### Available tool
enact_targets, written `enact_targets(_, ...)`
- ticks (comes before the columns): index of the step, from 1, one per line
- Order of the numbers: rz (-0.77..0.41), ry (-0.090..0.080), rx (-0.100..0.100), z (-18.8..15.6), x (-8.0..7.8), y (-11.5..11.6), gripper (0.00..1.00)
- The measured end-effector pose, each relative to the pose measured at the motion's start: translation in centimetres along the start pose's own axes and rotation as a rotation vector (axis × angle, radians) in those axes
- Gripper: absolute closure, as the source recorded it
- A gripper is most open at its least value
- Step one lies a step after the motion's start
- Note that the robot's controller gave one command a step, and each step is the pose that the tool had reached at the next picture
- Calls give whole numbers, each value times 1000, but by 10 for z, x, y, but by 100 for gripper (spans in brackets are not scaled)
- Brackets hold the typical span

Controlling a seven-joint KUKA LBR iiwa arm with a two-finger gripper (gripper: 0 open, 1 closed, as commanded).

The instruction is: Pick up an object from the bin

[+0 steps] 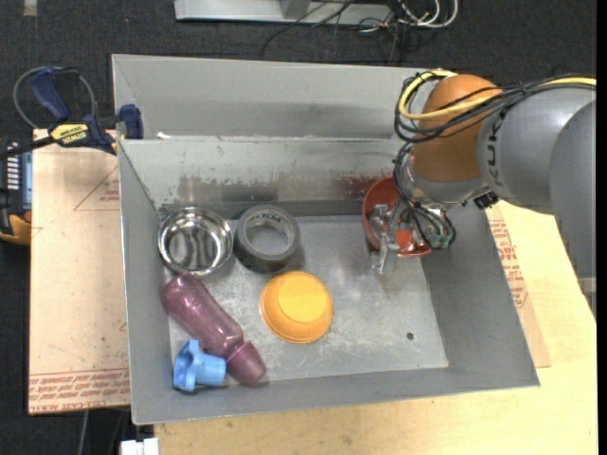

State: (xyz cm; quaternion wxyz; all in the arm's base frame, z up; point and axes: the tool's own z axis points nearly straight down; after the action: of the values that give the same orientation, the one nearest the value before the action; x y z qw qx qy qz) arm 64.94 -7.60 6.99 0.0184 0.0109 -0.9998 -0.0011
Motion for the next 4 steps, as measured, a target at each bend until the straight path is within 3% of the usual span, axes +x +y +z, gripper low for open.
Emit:
enact_targets(1,-1,0,0,0,0,0,100)
enact_targets(2,0,5,-2,-33,4,1,100)
enact_targets(3,-1,-13,-1,-70,0,1,100)
enact_targets(4,-1,-8,-1,-84,2,2,100)
